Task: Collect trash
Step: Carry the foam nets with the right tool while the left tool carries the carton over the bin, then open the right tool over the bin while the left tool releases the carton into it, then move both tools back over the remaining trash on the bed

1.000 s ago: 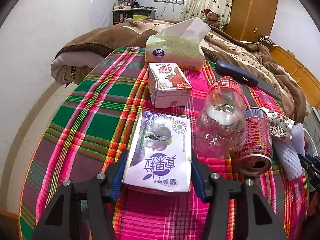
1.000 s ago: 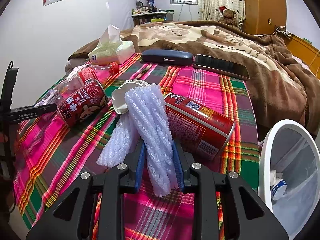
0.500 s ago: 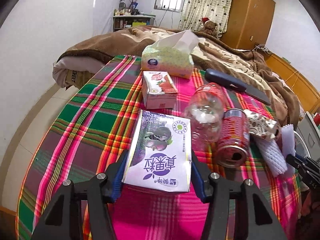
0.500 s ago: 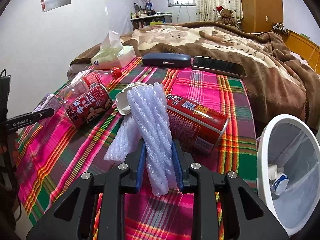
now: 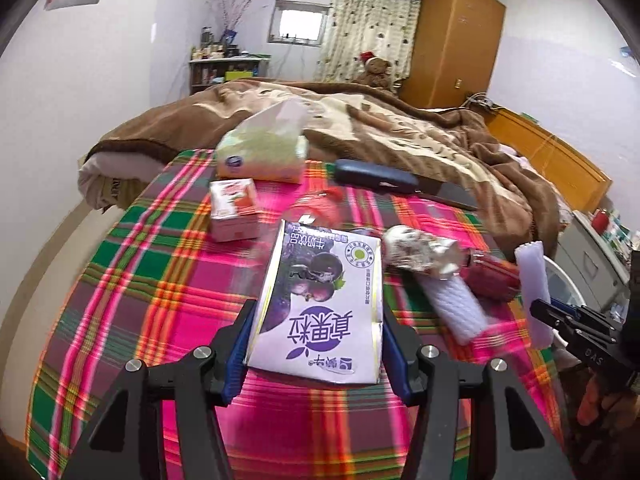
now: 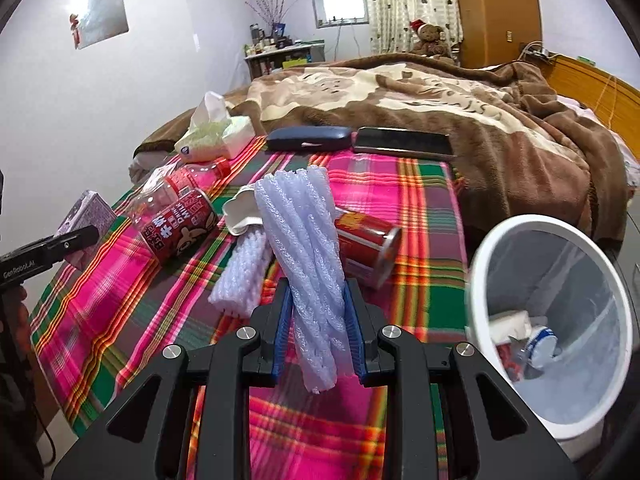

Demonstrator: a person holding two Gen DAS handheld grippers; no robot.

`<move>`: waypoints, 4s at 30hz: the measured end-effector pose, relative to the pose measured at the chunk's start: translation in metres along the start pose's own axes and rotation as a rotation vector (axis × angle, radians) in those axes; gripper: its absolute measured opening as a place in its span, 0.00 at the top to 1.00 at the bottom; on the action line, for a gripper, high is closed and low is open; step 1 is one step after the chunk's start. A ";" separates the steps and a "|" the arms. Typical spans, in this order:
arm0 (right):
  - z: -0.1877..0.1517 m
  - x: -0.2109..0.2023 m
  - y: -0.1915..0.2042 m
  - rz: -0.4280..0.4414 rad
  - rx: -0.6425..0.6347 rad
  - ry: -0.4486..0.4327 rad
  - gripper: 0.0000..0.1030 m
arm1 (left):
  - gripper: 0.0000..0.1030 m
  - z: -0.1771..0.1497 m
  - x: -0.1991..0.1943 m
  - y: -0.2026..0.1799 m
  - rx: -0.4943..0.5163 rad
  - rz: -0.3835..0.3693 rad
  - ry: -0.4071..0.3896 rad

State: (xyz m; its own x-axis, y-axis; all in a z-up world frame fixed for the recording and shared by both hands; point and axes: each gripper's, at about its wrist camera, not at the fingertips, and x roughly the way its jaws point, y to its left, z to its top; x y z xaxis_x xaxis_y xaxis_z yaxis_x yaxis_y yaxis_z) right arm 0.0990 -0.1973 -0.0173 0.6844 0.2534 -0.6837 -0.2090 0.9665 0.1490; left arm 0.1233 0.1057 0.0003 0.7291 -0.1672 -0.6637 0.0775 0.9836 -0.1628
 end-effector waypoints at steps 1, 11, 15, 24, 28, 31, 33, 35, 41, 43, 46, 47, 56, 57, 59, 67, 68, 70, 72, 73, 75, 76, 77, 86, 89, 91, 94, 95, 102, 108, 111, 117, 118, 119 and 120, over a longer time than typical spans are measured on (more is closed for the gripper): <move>-0.001 -0.004 -0.003 -0.003 0.007 -0.004 0.74 | 0.45 0.000 -0.001 -0.007 0.011 -0.013 -0.001; -0.006 -0.030 -0.038 -0.073 0.082 -0.048 0.74 | 0.45 0.003 0.004 -0.081 0.119 -0.125 0.005; -0.008 -0.038 -0.055 -0.104 0.109 -0.059 0.74 | 0.45 0.005 0.011 -0.111 0.149 -0.170 0.013; -0.013 -0.054 -0.091 -0.174 0.160 -0.077 0.74 | 0.45 0.006 0.027 -0.187 0.237 -0.284 0.036; -0.016 -0.059 -0.109 -0.211 0.196 -0.083 0.74 | 0.45 0.005 0.034 -0.222 0.283 -0.322 0.046; -0.019 -0.061 -0.122 -0.239 0.216 -0.075 0.74 | 0.45 0.003 0.041 -0.246 0.311 -0.362 0.058; -0.020 -0.060 -0.131 -0.255 0.228 -0.065 0.74 | 0.45 0.001 0.047 -0.264 0.330 -0.377 0.069; -0.023 -0.059 -0.139 -0.266 0.240 -0.055 0.74 | 0.45 0.000 0.053 -0.277 0.337 -0.394 0.080; -0.029 -0.053 -0.160 -0.291 0.275 -0.023 0.74 | 0.45 -0.003 0.072 -0.314 0.374 -0.426 0.115; -0.031 -0.049 -0.166 -0.292 0.281 -0.007 0.74 | 0.45 -0.004 0.078 -0.324 0.382 -0.434 0.123; -0.034 -0.047 -0.172 -0.292 0.290 0.012 0.74 | 0.45 -0.006 0.089 -0.336 0.378 -0.441 0.142; -0.035 -0.046 -0.175 -0.295 0.294 0.020 0.74 | 0.45 -0.006 0.092 -0.338 0.381 -0.436 0.145; -0.038 -0.045 -0.183 -0.291 0.279 0.030 0.63 | 0.44 -0.011 0.110 -0.348 0.389 -0.427 0.178; -0.037 -0.045 -0.183 -0.289 0.277 0.026 0.59 | 0.42 -0.011 0.110 -0.347 0.382 -0.431 0.180; -0.037 -0.046 -0.183 -0.297 0.273 0.020 0.44 | 0.35 -0.012 0.110 -0.346 0.369 -0.425 0.177; -0.037 -0.049 -0.185 -0.306 0.286 0.008 0.44 | 0.34 -0.009 0.105 -0.335 0.345 -0.429 0.170; -0.036 -0.049 -0.184 -0.305 0.288 0.004 0.44 | 0.34 -0.009 0.103 -0.334 0.343 -0.428 0.165; -0.036 -0.051 -0.182 -0.301 0.291 -0.003 0.44 | 0.34 -0.007 0.100 -0.330 0.337 -0.424 0.157; -0.035 -0.052 -0.181 -0.302 0.294 -0.009 0.44 | 0.34 -0.006 0.096 -0.326 0.331 -0.417 0.149; -0.035 -0.053 -0.180 -0.302 0.295 -0.011 0.44 | 0.34 -0.006 0.094 -0.323 0.326 -0.414 0.146; -0.034 -0.055 -0.177 -0.302 0.292 -0.018 0.44 | 0.34 -0.005 0.089 -0.318 0.320 -0.412 0.139; -0.034 -0.055 -0.175 -0.300 0.291 -0.022 0.44 | 0.34 -0.005 0.087 -0.314 0.317 -0.407 0.135; -0.033 -0.055 -0.173 -0.297 0.289 -0.025 0.44 | 0.34 -0.005 0.084 -0.311 0.315 -0.404 0.130; -0.023 -0.057 -0.149 -0.257 0.238 -0.054 0.44 | 0.34 0.000 0.060 -0.275 0.275 -0.367 0.080; -0.020 -0.055 -0.140 -0.245 0.219 -0.061 0.44 | 0.34 0.001 0.052 -0.261 0.265 -0.344 0.063; -0.019 -0.054 -0.133 -0.235 0.210 -0.065 0.44 | 0.34 0.003 0.048 -0.251 0.254 -0.343 0.056; -0.016 -0.052 -0.125 -0.220 0.193 -0.069 0.44 | 0.34 0.005 0.044 -0.237 0.244 -0.322 0.047; -0.015 -0.051 -0.121 -0.215 0.186 -0.070 0.44 | 0.34 0.006 0.042 -0.232 0.239 -0.317 0.043; -0.006 -0.041 -0.101 -0.162 0.148 -0.075 0.44 | 0.34 0.014 0.033 -0.184 0.185 -0.256 0.011; 0.004 -0.023 -0.078 -0.109 0.091 -0.063 0.44 | 0.34 0.019 0.030 -0.135 0.117 -0.183 -0.002; 0.009 -0.015 -0.066 -0.095 0.065 -0.060 0.44 | 0.34 0.021 0.030 -0.110 0.096 -0.150 -0.006; 0.018 -0.001 -0.052 -0.067 0.017 -0.042 0.44 | 0.34 0.023 0.031 -0.066 0.054 -0.079 -0.010; 0.021 0.003 -0.049 -0.063 0.004 -0.037 0.44 | 0.34 0.024 0.033 -0.058 0.047 -0.069 -0.009; 0.023 0.006 -0.047 -0.060 -0.006 -0.032 0.44 | 0.34 0.025 0.034 -0.051 0.042 -0.064 -0.003; 0.025 0.010 -0.044 -0.055 -0.018 -0.026 0.44 | 0.34 0.026 0.037 -0.046 0.041 -0.061 0.004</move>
State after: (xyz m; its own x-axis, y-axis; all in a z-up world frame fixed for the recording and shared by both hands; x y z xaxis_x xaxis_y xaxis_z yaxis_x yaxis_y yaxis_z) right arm 0.1326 -0.2364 -0.0128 0.7133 0.2010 -0.6714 -0.1827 0.9782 0.0988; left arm 0.1646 0.0565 0.0025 0.7193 -0.2275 -0.6564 0.1496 0.9734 -0.1734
